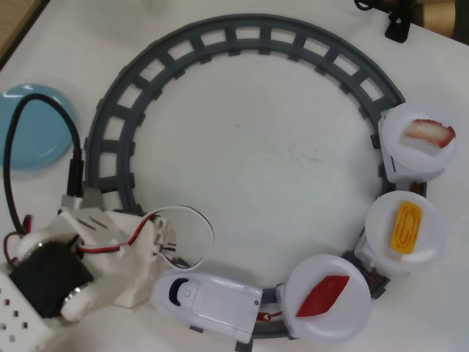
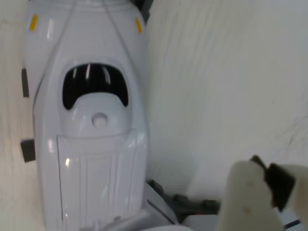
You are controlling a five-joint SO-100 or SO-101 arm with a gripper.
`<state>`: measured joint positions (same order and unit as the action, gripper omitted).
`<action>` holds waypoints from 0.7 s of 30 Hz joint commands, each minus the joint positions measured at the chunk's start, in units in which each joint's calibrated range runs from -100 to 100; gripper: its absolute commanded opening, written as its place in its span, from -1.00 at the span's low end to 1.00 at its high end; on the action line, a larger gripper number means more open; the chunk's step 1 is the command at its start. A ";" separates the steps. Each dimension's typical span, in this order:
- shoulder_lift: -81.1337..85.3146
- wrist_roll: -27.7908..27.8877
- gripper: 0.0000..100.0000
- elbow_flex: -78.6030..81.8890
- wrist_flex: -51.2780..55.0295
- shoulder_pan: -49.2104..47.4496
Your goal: Pick up the sushi from the Shinkansen and put it on the blue dish
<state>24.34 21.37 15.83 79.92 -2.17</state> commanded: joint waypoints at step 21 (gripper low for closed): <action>0.01 15.19 -0.59 0.94 0.13 10.70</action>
<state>24.25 35.70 16.93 79.92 7.72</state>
